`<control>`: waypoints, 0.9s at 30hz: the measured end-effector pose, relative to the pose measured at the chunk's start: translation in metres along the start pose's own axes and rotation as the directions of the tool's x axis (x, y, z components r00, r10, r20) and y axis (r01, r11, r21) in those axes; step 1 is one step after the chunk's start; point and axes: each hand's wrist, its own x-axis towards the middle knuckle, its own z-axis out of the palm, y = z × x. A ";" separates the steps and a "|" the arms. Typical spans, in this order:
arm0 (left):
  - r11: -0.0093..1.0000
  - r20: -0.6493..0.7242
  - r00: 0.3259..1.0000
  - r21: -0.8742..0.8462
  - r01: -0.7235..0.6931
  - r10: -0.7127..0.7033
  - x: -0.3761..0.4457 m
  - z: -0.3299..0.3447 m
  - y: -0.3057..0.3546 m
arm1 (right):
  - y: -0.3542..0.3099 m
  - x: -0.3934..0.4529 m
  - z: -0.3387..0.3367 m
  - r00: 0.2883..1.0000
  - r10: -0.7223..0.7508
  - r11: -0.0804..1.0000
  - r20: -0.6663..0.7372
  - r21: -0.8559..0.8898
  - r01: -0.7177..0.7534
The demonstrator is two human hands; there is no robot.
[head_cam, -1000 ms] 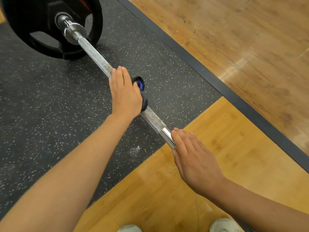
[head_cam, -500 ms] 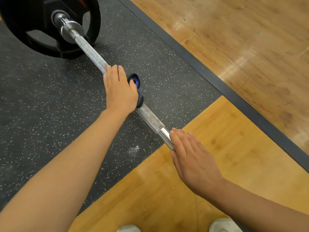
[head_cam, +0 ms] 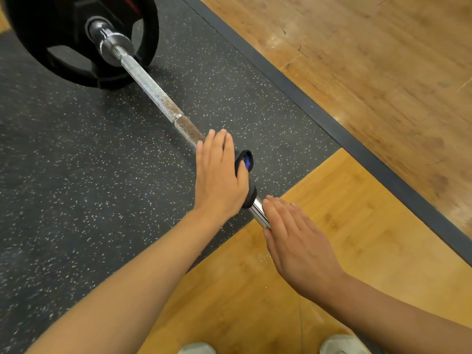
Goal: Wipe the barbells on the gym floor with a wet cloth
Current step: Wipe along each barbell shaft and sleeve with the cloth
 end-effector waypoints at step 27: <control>0.968 -0.023 0.973 0.090 0.232 -0.231 0.076 -0.021 -0.045 | -0.001 -0.001 0.002 1.000 0.012 0.998 -0.009 0.063 -0.012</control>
